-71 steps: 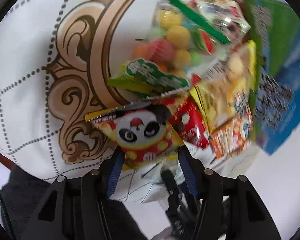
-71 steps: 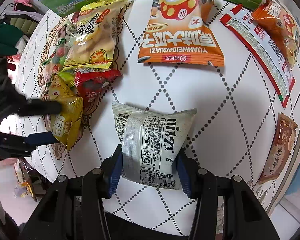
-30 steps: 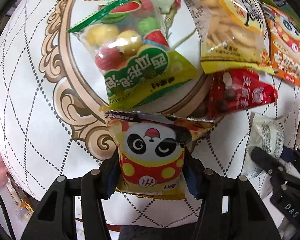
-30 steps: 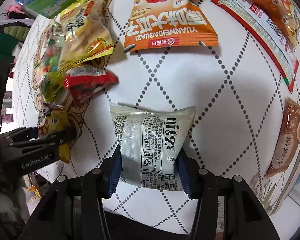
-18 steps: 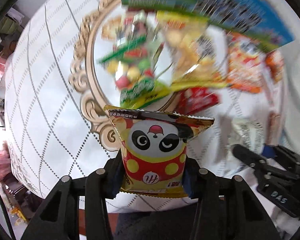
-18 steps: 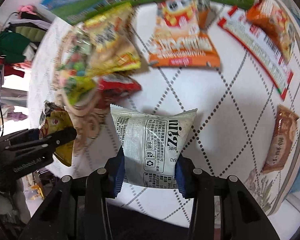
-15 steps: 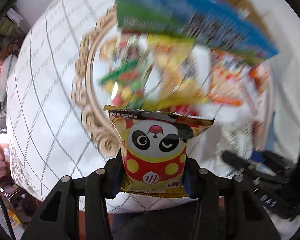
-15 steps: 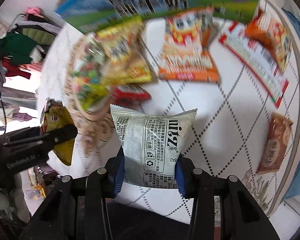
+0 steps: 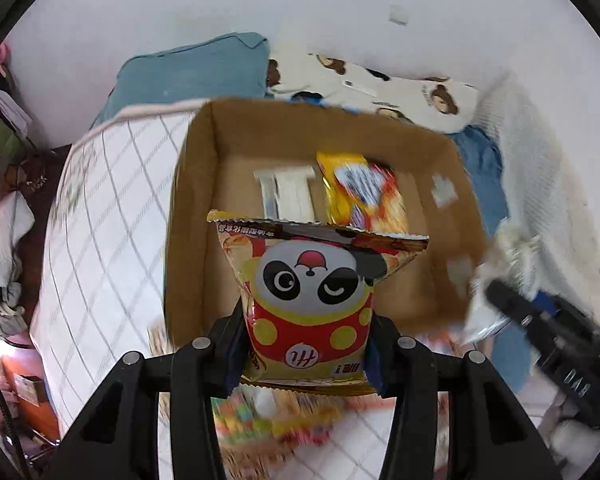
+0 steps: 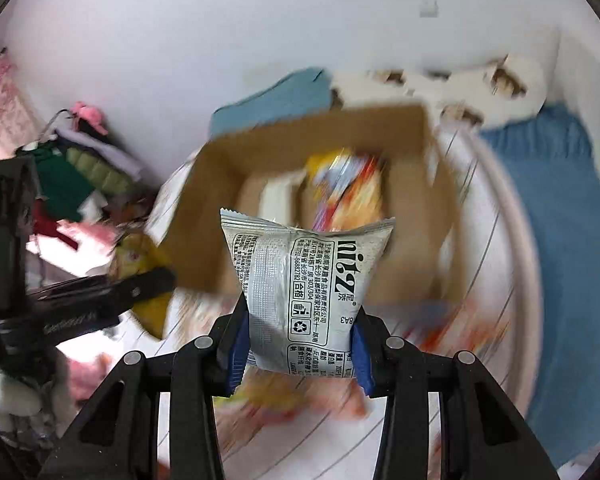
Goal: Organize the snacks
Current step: 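Carry both packets into the cardboard box and release them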
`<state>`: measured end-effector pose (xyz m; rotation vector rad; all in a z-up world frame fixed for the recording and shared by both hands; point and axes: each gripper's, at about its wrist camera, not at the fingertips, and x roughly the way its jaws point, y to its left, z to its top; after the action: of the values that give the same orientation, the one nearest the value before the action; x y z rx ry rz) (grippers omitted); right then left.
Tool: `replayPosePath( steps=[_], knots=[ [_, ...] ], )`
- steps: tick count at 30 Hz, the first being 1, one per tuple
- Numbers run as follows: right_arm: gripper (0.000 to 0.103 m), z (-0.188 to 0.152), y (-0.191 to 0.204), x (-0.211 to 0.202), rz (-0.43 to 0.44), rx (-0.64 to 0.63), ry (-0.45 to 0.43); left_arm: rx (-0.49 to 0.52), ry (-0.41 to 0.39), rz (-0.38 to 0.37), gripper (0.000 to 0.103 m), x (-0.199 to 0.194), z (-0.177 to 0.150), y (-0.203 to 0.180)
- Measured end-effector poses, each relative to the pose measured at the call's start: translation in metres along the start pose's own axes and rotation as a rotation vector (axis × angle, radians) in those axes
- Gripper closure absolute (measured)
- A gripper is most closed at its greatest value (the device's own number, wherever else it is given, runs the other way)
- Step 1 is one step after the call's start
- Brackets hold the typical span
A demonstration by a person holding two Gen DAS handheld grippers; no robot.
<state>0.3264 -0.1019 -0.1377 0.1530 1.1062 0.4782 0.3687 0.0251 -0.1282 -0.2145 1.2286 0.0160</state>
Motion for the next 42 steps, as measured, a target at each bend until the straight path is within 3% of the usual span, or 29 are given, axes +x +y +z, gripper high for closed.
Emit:
replayPosePath(
  steps=[6, 13, 14, 15, 16, 18, 20, 21, 28, 34, 42],
  knots=[
    [0.058, 0.099, -0.039, 0.073, -0.147, -0.024, 0.051, 0.010, 0.105, 0.107, 0.058, 0.062, 0.073, 0.019],
    [0.058, 0.143, -0.066, 0.157, -0.234, -0.017, 0.191, -0.045, 0.219, 0.137, 0.057, 0.118, 0.114, 0.046],
    [0.055, 0.146, -0.069, 0.168, -0.240, -0.007, 0.218, -0.056, 0.222, 0.138, 0.056, 0.122, 0.116, 0.049],
    [0.038, 0.148, -0.074, 0.178, -0.243, 0.013, 0.241, -0.065, 0.225, 0.138, 0.048, 0.127, 0.118, 0.051],
    [0.031, 0.147, -0.077, 0.181, -0.250, 0.023, 0.253, -0.061, 0.217, 0.129, 0.044, 0.125, 0.119, 0.052],
    [0.019, 0.150, -0.077, 0.188, -0.234, 0.031, 0.249, -0.052, 0.213, 0.108, 0.012, 0.126, 0.119, 0.048],
    [0.010, 0.145, -0.073, 0.192, -0.237, 0.022, 0.251, -0.052, 0.213, 0.098, 0.006, 0.122, 0.116, 0.045],
    [0.005, 0.145, -0.070, 0.195, -0.236, 0.018, 0.253, -0.049, 0.214, 0.096, 0.006, 0.121, 0.113, 0.044],
    [0.004, 0.137, -0.059, 0.193, -0.234, 0.020, 0.268, -0.045, 0.198, 0.126, 0.006, 0.112, 0.090, 0.041],
    [0.004, 0.119, -0.058, 0.182, -0.243, 0.026, 0.276, -0.075, 0.182, 0.107, 0.006, 0.098, 0.067, 0.039],
    [0.004, 0.091, -0.056, 0.155, -0.243, 0.031, 0.261, -0.057, 0.114, 0.107, 0.006, 0.068, 0.042, 0.027]
  ],
)
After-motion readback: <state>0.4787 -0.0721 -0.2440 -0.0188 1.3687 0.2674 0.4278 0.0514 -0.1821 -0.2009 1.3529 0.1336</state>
